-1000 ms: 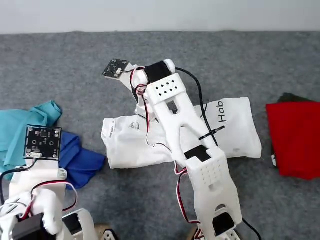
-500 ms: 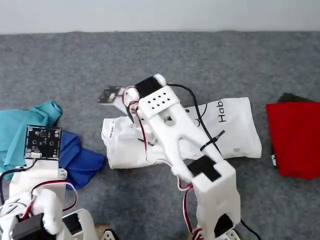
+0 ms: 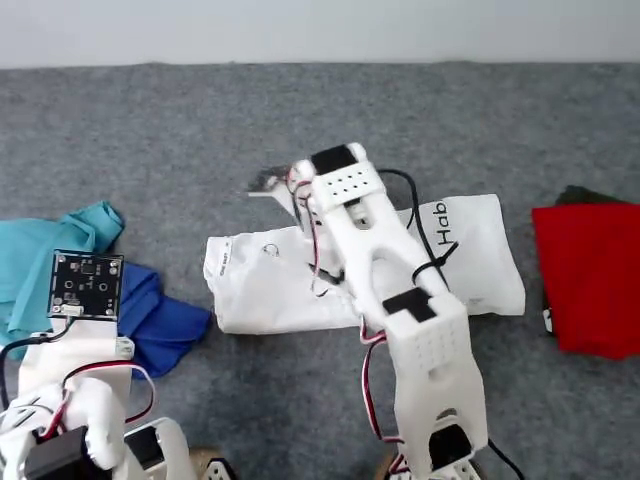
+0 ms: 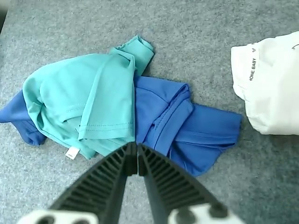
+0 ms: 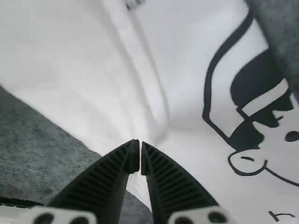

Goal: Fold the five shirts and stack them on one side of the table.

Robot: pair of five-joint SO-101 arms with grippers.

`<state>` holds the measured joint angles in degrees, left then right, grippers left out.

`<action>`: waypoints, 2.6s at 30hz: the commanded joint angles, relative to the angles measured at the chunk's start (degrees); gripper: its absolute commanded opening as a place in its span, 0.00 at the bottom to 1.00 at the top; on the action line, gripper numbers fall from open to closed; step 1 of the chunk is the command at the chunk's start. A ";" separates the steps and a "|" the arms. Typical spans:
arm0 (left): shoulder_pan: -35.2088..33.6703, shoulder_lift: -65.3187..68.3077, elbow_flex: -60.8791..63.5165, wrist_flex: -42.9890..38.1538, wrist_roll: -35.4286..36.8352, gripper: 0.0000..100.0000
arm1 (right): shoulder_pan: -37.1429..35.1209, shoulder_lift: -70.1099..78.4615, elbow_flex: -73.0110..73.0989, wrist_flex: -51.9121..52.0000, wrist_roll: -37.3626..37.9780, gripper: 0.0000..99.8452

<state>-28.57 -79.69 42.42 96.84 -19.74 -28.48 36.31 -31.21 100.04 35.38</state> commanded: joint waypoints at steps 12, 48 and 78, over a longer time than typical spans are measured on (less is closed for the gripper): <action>0.00 -0.53 0.04 -1.32 0.53 0.02 | -8.66 4.97 -5.45 -8.40 -2.90 0.01; -5.19 -0.09 -0.04 -5.01 0.35 0.02 | 23.34 -11.82 -3.96 2.95 -19.60 0.22; -5.01 0.00 -0.04 -4.57 0.26 0.02 | 39.25 11.21 -1.76 -8.48 -20.31 0.26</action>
<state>-33.32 -79.69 42.59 93.32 -19.74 10.29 46.95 -32.62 91.78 15.96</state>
